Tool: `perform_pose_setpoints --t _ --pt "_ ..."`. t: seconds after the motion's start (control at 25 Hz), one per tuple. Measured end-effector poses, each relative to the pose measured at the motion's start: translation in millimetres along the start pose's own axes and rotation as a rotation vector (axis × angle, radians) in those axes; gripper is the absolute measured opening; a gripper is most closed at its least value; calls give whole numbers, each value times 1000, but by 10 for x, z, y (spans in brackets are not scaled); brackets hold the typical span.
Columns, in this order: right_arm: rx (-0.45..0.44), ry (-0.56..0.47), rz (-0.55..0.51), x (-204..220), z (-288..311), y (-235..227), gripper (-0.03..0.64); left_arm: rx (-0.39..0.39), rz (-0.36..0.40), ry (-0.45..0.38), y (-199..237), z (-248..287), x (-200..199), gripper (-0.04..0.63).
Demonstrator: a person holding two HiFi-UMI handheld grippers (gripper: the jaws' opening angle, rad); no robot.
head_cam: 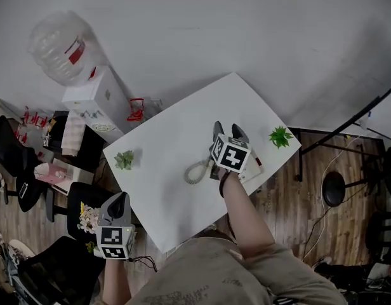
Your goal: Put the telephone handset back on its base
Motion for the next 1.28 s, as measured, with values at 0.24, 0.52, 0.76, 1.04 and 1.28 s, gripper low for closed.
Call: perform_pose_setpoints --t 0.24,0.52,0.76,1.04,1.28 --pt "-279 -102 -185 -479 -331 621 250 -97 142 -136 307 -53 -410 3" --pt "-615 -219 -295 -963 -985 1343 231 -143 228 -281 359 -219 -800 3" --pt "-821 -309 -337 -1232 -1527 1720 188 -174 187 -384 404 -489 -1022 3" --pt "-923 -446 -387 -1365 -1972 1920 125 -266 133 -518 493 -993 -1315 3" --pt "-1024 -441 -367 -1261 -2277 2044 73 -344 126 -510 514 -1360 -1265 3"
Point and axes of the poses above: the fingertips, and each gripper's own axes: z forward along the fingers, y to its left, x out of its underside, the point moved 6 cm from there along -z, backward along the fingers, and after that the axes turned 15 degrees about -y, right-handed, at the moved point
